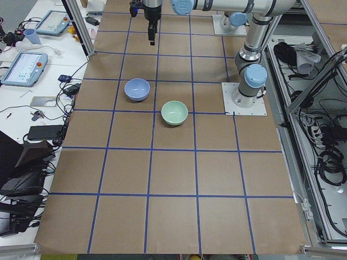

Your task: Stack green bowl on blue bowl

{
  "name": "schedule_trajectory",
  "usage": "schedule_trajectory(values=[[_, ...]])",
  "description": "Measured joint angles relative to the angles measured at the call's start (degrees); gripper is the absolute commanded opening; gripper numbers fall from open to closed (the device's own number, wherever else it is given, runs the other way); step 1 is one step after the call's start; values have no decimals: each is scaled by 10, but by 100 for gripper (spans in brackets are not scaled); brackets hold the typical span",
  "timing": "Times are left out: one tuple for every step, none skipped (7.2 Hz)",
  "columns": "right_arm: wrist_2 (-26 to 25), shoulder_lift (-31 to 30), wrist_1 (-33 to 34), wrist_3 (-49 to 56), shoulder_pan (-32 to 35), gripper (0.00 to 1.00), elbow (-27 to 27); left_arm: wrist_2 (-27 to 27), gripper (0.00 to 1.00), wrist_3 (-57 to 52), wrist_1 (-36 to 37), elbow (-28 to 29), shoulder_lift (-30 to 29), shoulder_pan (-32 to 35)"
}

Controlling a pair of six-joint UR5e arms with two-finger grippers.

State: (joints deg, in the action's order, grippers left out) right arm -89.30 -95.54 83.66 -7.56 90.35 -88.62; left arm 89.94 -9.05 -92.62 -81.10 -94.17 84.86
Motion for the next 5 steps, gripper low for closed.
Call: schedule_trajectory(values=[[0, 0, 0, 0, 0, 100, 0, 0, 100, 0, 0, 0, 3, 0], [0, 0, 0, 0, 0, 100, 0, 0, 100, 1, 0, 0, 5, 0], [0, 0, 0, 0, 0, 100, 0, 0, 100, 3, 0, 0, 6, 0], [0, 0, 0, 0, 0, 100, 0, 0, 100, 3, 0, 1, 7, 0], [0, 0, -1, 0, 0, 100, 0, 0, 100, 4, 0, 1, 8, 0]])
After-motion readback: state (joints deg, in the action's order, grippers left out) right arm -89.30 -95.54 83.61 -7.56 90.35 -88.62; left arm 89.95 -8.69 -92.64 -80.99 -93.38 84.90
